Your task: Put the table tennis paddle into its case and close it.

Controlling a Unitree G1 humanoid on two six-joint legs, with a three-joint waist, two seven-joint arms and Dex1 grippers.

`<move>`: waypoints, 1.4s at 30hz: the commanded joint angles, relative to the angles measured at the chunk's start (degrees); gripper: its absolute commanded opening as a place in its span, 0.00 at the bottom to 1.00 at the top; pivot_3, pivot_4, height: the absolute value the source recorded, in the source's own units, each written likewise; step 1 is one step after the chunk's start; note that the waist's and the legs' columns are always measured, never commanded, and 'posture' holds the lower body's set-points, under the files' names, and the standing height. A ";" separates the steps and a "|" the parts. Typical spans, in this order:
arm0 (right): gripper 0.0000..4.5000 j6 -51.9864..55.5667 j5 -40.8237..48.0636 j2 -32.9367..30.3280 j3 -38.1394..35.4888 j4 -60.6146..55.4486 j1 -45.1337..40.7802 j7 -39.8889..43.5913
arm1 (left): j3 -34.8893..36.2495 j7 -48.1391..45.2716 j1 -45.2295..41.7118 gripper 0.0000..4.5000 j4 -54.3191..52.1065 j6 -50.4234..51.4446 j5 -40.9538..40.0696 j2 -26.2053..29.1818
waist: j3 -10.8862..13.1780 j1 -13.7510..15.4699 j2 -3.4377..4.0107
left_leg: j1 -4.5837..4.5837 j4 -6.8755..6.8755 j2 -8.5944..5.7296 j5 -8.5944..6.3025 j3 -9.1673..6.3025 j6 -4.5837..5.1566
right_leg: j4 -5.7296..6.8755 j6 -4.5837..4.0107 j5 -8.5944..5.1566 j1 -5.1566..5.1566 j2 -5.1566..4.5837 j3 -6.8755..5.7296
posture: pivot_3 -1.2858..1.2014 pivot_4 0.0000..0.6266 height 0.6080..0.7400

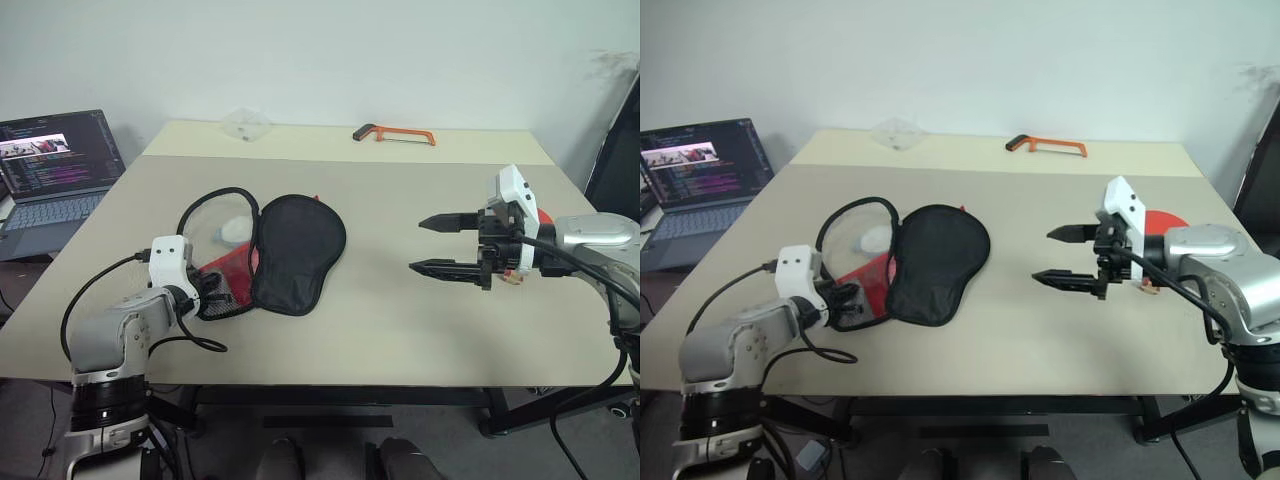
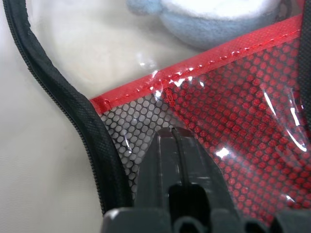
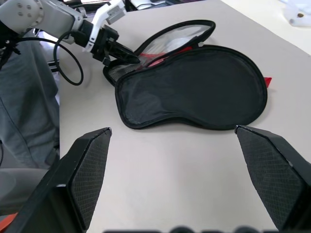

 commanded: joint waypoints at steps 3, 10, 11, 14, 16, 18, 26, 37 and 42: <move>1.00 -0.53 0.40 -0.04 -2.24 -1.51 0.05 -0.53 | 1.48 -2.97 -1.48 0.01 -2.00 -2.11 -0.18 3.57 | 0.00 0.01 0.00 | -0.01 0.00 0.00 0.00 0.01 0.00 | -0.01 0.00 0.00 0.00 0.00 0.00 | 0.52 0.24 1.00; 1.00 -0.69 0.00 -0.74 -1.82 -0.54 -0.58 0.57 | 10.96 -13.89 0.24 0.09 -3.40 1.70 -7.88 14.95 | 0.07 -0.25 -0.11 | -0.09 -0.10 0.03 0.00 0.03 -0.01 | -0.01 -0.08 -0.04 -0.19 0.00 0.00 | 0.52 0.24 1.00; 1.00 -0.74 -0.09 -0.70 -1.64 -0.47 -0.64 0.69 | 11.06 -13.77 0.55 0.14 -2.77 2.04 -7.64 15.71 | 0.07 -0.25 -0.11 | -0.08 -0.12 0.03 -0.01 0.04 -0.01 | -0.01 -0.10 -0.06 -0.19 -0.01 0.00 | 0.52 0.24 1.00; 1.00 -0.97 -0.37 -0.20 -0.78 0.19 -1.43 1.17 | 10.28 -10.77 2.01 0.37 -2.13 3.85 -6.12 15.24 | 0.06 -0.19 -0.09 | -0.05 -0.17 -0.01 -0.01 0.07 -0.01 | -0.02 -0.13 -0.09 -0.19 -0.08 -0.01 | 0.52 0.24 1.00; 1.00 -1.12 -0.58 -0.09 -0.50 0.65 -1.84 1.40 | 9.68 -9.77 2.64 0.54 -3.08 4.46 -6.13 14.24 | 0.06 -0.09 -0.11 | -0.06 -0.16 -0.02 -0.01 0.07 -0.01 | -0.02 -0.13 -0.09 -0.18 -0.10 -0.01 | 0.52 0.24 1.00; 1.00 -1.31 -0.73 0.02 -0.19 1.06 -2.21 1.74 | 8.76 -8.18 2.65 0.71 -3.95 5.04 -6.18 11.83 | 0.11 0.12 -0.21 | -0.07 -0.12 -0.01 0.00 0.05 -0.01 | -0.03 -0.14 -0.09 -0.18 -0.10 -0.04 | 0.52 0.24 1.00; 1.00 -1.38 -1.28 0.03 0.14 1.06 -2.25 2.43 | 3.99 -3.62 1.67 0.99 -2.63 5.82 -4.40 5.03 | 0.11 0.18 -0.23 | -0.08 -0.09 -0.02 0.00 0.07 -0.01 | -0.03 -0.05 -0.03 -0.16 -0.11 -0.02 | 0.52 0.24 1.00; 1.00 -0.37 -1.65 0.30 -0.14 0.16 -2.28 2.06 | 1.19 3.38 -2.00 0.91 -2.89 8.60 -2.17 -4.37 | 0.07 0.61 -0.16 | 0.03 -0.02 -0.09 0.00 -0.02 0.00 | -0.04 0.00 -0.01 0.04 -0.09 -0.03 | 0.52 0.24 1.00; 1.00 -0.24 -1.61 0.31 -0.37 0.05 -2.54 1.94 | 1.03 3.77 -2.95 0.54 -2.09 8.35 -1.38 -5.67 | 0.07 1.11 -0.16 | 0.02 0.10 -0.13 0.00 0.00 -0.01 | -0.35 -0.12 -0.05 0.26 -0.18 -0.03 | 0.52 0.24 1.00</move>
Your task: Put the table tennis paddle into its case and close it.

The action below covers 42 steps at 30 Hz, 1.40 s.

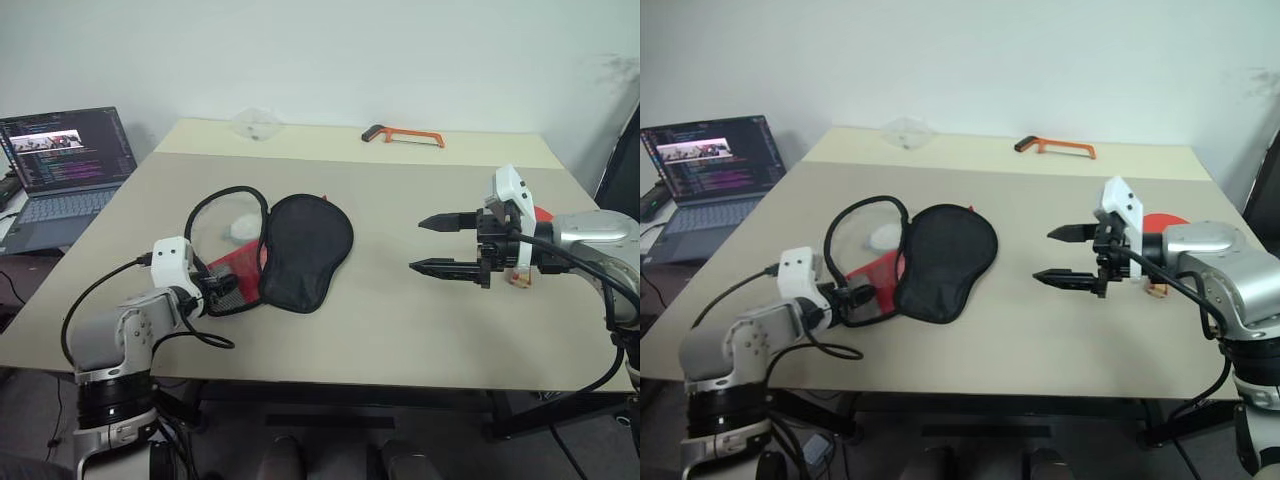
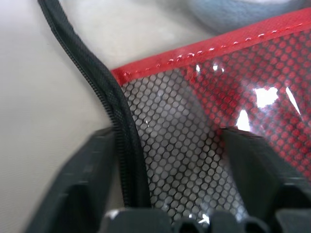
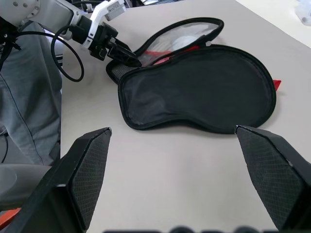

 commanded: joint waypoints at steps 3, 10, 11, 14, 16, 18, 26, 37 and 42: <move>1.00 0.03 0.66 0.16 -1.53 -2.21 -0.77 -0.75 | -2.03 -0.65 -1.09 0.29 -0.29 0.52 0.02 -0.98 | 0.00 0.21 0.00 | 0.00 -0.01 0.00 0.00 0.01 0.00 | -0.33 0.08 0.08 0.16 -0.06 -0.02 | 0.52 0.24 1.00; 1.00 0.16 0.87 0.41 -1.74 -2.64 -0.42 -1.52 | -3.61 -1.11 -2.71 0.01 0.46 -1.49 1.18 -0.81 | 0.00 0.43 0.00 | -0.04 -0.07 -0.12 -0.01 0.02 -0.01 | -0.65 0.23 0.18 0.31 -0.23 -0.09 | 0.52 0.24 1.00; 1.00 0.14 0.85 0.47 -1.78 -2.61 -0.46 -1.58 | -4.01 -1.13 -3.12 0.01 0.49 -1.84 1.36 -0.79 | 0.00 0.40 0.00 | -0.03 -0.07 -0.11 -0.01 0.02 -0.01 | -0.65 0.22 0.17 0.31 -0.23 -0.10 | 0.52 0.24 1.00; 1.00 0.08 0.75 0.53 -1.90 -2.56 -0.52 -1.80 | -5.84 -0.79 -4.57 0.01 0.01 -2.70 2.15 -0.95 | 0.00 0.39 0.00 | -0.02 -0.07 -0.10 -0.01 0.01 -0.01 | -0.64 0.21 0.17 0.31 -0.21 -0.11 | 0.52 0.24 1.00; 1.00 0.09 0.72 0.50 -2.01 -2.59 -0.50 -2.00 | -7.03 -0.10 -5.71 0.01 -0.12 -3.56 3.00 -1.38 | 0.01 0.38 -0.01 | -0.03 -0.06 -0.10 -0.01 0.02 -0.01 | -0.64 0.23 0.18 0.31 -0.21 -0.10 | 0.52 0.24 1.00; 1.00 0.10 0.76 0.56 -2.24 -2.47 -0.66 -2.43 | -7.91 1.08 -7.28 0.01 0.46 -4.84 4.25 -2.12 | 0.01 0.39 -0.01 | -0.03 -0.07 -0.10 -0.01 0.02 -0.01 | -0.64 0.25 0.19 0.31 -0.21 -0.10 | 0.52 0.24 1.00; 1.00 -0.31 0.17 0.97 -2.45 -1.42 -1.26 -4.06 | -12.07 5.34 -15.20 0.01 6.14 -10.53 10.10 -6.57 | 0.01 0.36 -0.02 | -0.03 -0.10 -0.11 -0.01 0.01 -0.01 | -0.64 0.51 0.33 0.31 -0.18 -0.11 | 0.52 0.24 1.00; 1.00 -0.90 -0.54 1.37 -2.37 -0.69 -1.83 -5.14 | -18.10 7.23 -23.27 0.01 18.99 -19.51 15.07 -17.51 | 0.02 0.34 -0.03 | -0.08 -0.15 -0.14 -0.01 0.00 -0.01 | -0.68 0.54 0.34 0.30 -0.15 -0.10 | 0.52 0.24 1.00; 1.00 -0.80 -0.65 1.29 -2.68 -0.79 -1.94 -5.56 | -20.16 7.14 -25.60 0.01 23.74 -23.40 16.51 -22.52 | 0.03 0.37 -0.04 | -0.08 -0.17 -0.16 -0.01 -0.01 -0.01 | -0.69 0.55 0.33 0.29 -0.15 -0.10 | 0.52 0.24 1.00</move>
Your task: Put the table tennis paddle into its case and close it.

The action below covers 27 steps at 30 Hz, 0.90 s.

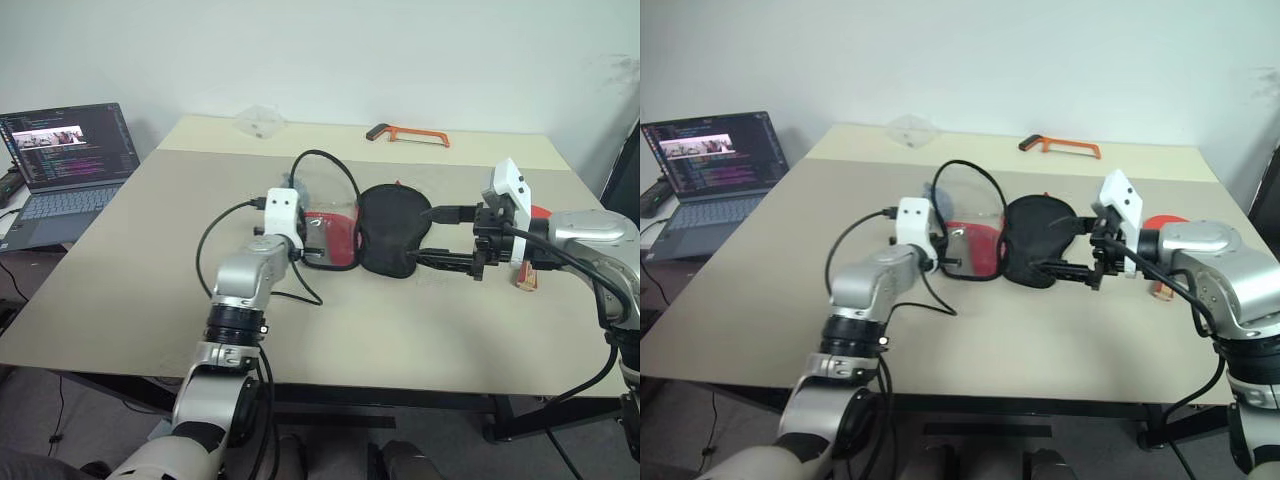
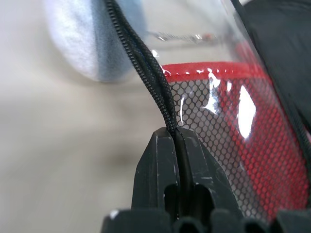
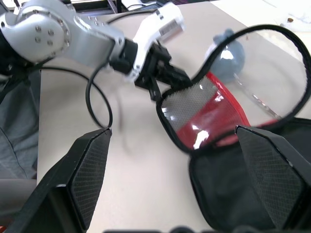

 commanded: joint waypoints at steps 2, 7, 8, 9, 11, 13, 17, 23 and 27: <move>1.00 -0.81 -0.22 -0.31 -2.37 -0.75 -1.44 -0.76 | -1.86 -0.87 -3.63 0.01 2.48 -4.38 1.37 -2.42 | 0.00 -0.05 0.00 | 0.00 0.00 -0.01 0.00 0.00 0.00 | -0.01 0.01 0.00 0.00 0.00 0.01 | 0.52 0.24 1.00; 1.00 -1.21 -0.63 0.08 -2.19 -0.14 -1.62 -1.59 | -2.34 -2.37 -8.15 0.01 12.55 -10.60 2.98 -3.52 | 0.00 -0.07 0.00 | 0.00 0.00 -0.01 0.00 -0.01 0.00 | 0.00 0.01 0.00 -0.01 0.02 0.01 | 0.52 0.24 1.00; 1.00 -1.26 -0.70 0.24 -2.14 -0.04 -1.69 -1.79 | -2.27 -2.58 -9.61 0.01 15.24 -12.42 3.43 -3.63 | 0.01 -0.08 0.00 | 0.00 0.00 -0.02 0.00 0.00 0.00 | -0.01 0.01 0.00 -0.01 0.01 0.01 | 0.52 0.24 1.00; 1.00 -1.34 -0.88 0.51 -2.13 0.15 -1.76 -2.14 | -2.06 -2.73 -11.12 0.01 17.95 -14.13 3.73 -3.78 | 0.01 -0.08 0.00 | 0.00 0.00 -0.02 0.00 0.00 0.00 | -0.01 0.01 0.00 -0.01 0.01 0.02 | 0.52 0.24 1.00; 1.00 -1.44 -1.26 1.00 -2.07 0.50 -1.89 -2.71 | -1.48 -2.79 -13.59 0.01 22.75 -16.97 4.12 -4.10 | 0.01 -0.08 -0.01 | -0.01 -0.01 -0.03 0.00 0.00 0.00 | -0.02 0.01 0.00 -0.02 0.01 0.01 | 0.52 0.24 1.00; 1.00 -1.50 -1.53 1.40 -1.98 0.67 -2.00 -3.18 | -1.34 -2.99 -15.07 0.01 26.17 -19.03 4.63 -4.19 | 0.01 -0.09 -0.01 | -0.02 -0.04 -0.04 0.00 0.00 0.00 | -0.03 0.02 -0.01 -0.02 0.00 0.01 | 0.52 0.24 1.00; 1.00 -1.29 -1.90 1.88 -2.50 0.49 -1.73 -3.92 | -1.14 -3.12 -15.64 0.01 28.81 -20.76 5.15 -3.91 | 0.01 -0.09 -0.01 | -0.02 -0.16 -0.05 0.00 0.00 0.00 | -0.05 0.03 -0.02 -0.04 0.00 0.01 | 0.52 0.24 1.00; 1.00 -1.88 -3.34 3.28 -2.34 2.31 -2.69 -6.74 | -1.05 -2.48 -15.43 0.01 31.11 -22.26 5.80 -4.66 | 0.02 -0.10 0.00 | -0.02 -0.26 -0.05 0.00 -0.01 0.00 | -0.05 0.01 -0.03 -0.07 0.00 0.00 | 0.52 0.24 1.00; 1.00 -1.37 -5.18 5.37 -2.27 5.32 -4.61 -10.28 | -0.15 -0.34 -16.48 0.01 34.01 -24.10 6.11 -5.37 | 0.02 -0.09 0.00 | 0.00 -0.25 -0.05 0.00 0.00 0.00 | -0.04 0.01 -0.02 -0.07 0.00 0.01 | 0.52 0.24 1.00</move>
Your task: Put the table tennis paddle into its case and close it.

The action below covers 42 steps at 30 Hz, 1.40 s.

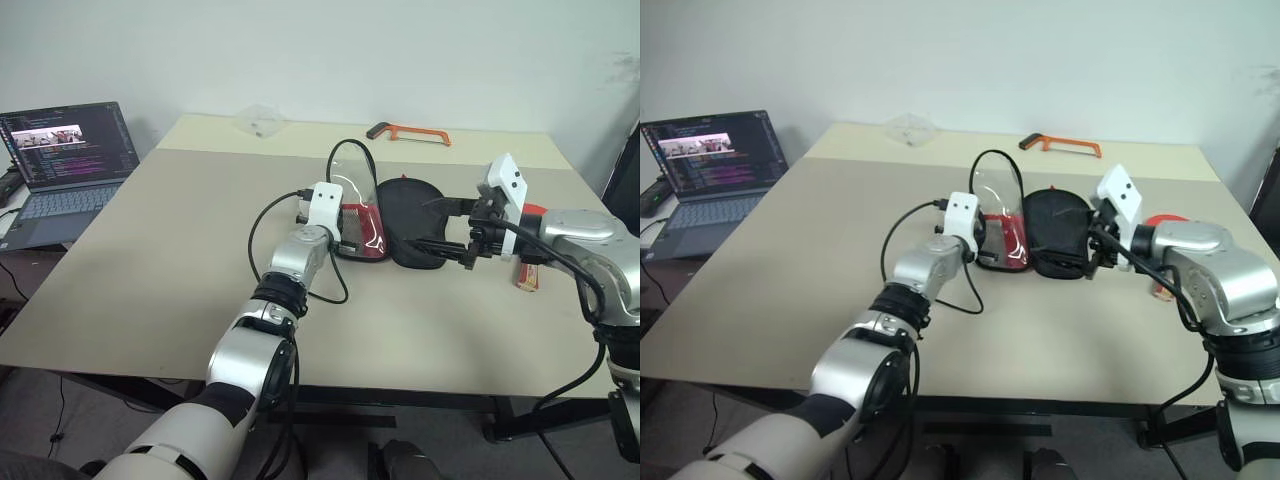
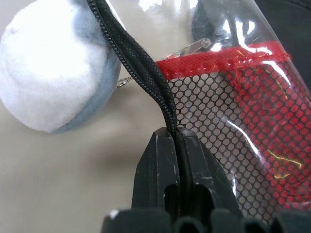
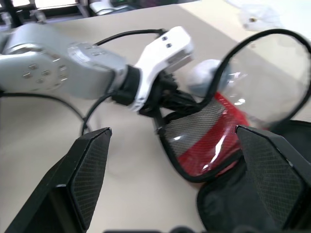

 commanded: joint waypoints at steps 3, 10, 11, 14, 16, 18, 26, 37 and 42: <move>1.00 1.32 -0.99 2.11 -2.79 1.91 -3.21 -5.11 | 0.95 1.46 -2.62 0.01 -0.38 -1.11 0.16 -1.14 | 0.00 0.00 0.00 | -0.01 0.00 0.00 0.00 0.00 0.00 | 0.00 0.00 0.00 0.00 0.00 0.00 | 0.52 0.24 1.00; 1.00 9.17 -6.71 6.60 -6.81 12.03 -6.90 -22.70 | 1.00 -1.24 4.70 0.15 -16.39 7.65 -1.43 0.79 | 0.00 -0.23 0.02 | 0.01 -0.13 0.00 0.00 0.01 0.00 | 0.00 -0.02 0.01 -0.02 -0.01 0.01 | 0.52 0.24 1.00; 1.00 9.76 -7.48 7.18 -7.26 13.16 -7.41 -24.53 | 0.93 -1.33 5.47 0.21 -18.18 8.70 -1.39 0.93 | 0.00 -0.13 0.02 | 0.02 -0.13 0.00 0.01 0.05 -0.01 | 0.05 -0.07 0.04 -0.06 -0.02 0.05 | 0.52 0.24 1.00; 1.00 8.71 -10.61 9.47 -9.14 17.54 -8.63 -31.04 | 0.15 -2.01 7.02 0.44 -23.19 11.84 -0.57 2.45 | 0.01 -0.18 0.03 | -0.02 -0.14 0.01 0.02 0.05 0.00 | 0.10 -0.28 0.16 -0.17 0.00 0.05 | 0.52 0.24 1.00; 1.00 8.56 -11.61 10.49 -10.01 18.92 -9.07 -33.14 | -0.83 -3.47 7.85 0.59 -26.33 14.14 -0.44 3.73 | 0.01 -0.12 0.04 | -0.03 -0.16 0.01 0.02 0.07 0.00 | 0.10 -0.28 0.16 -0.19 0.00 0.07 | 0.52 0.24 1.00; 1.00 8.68 -12.41 11.29 -11.15 19.97 -9.64 -35.22 | -1.75 -4.53 9.14 0.59 -30.37 16.32 -0.08 5.40 | 0.02 -0.12 0.05 | -0.05 -0.19 0.00 0.02 0.09 0.00 | 0.08 -0.28 0.16 -0.21 0.00 0.08 | 0.52 0.24 1.00; 1.00 8.55 -17.79 14.79 -20.93 27.20 -12.14 -54.79 | -4.01 -19.78 16.79 0.59 -51.55 23.48 -3.82 20.40 | 0.02 -0.61 0.06 | -0.05 -0.41 0.03 0.02 0.11 -0.01 | 0.11 -0.39 0.13 -0.32 0.00 0.07 | 0.52 0.24 1.00; 1.00 8.20 -18.13 15.51 -29.01 41.08 -14.19 -63.74 | 2.17 -41.92 27.61 0.59 -64.60 21.33 -15.96 40.00 | 0.04 -1.45 0.10 | -0.04 -0.44 0.05 0.02 0.17 0.01 | 0.12 -0.46 0.08 -0.34 -0.03 0.09 | 0.52 0.24 1.00; 1.00 8.41 -17.91 16.22 -28.66 43.49 -13.83 -63.48 | 4.76 -45.17 29.86 0.59 -65.16 19.55 -18.14 43.38 | 0.04 -1.67 0.10 | -0.03 -0.44 0.11 0.03 0.18 0.02 | 0.12 -0.51 0.05 -0.36 0.04 0.10 | 0.52 0.24 1.00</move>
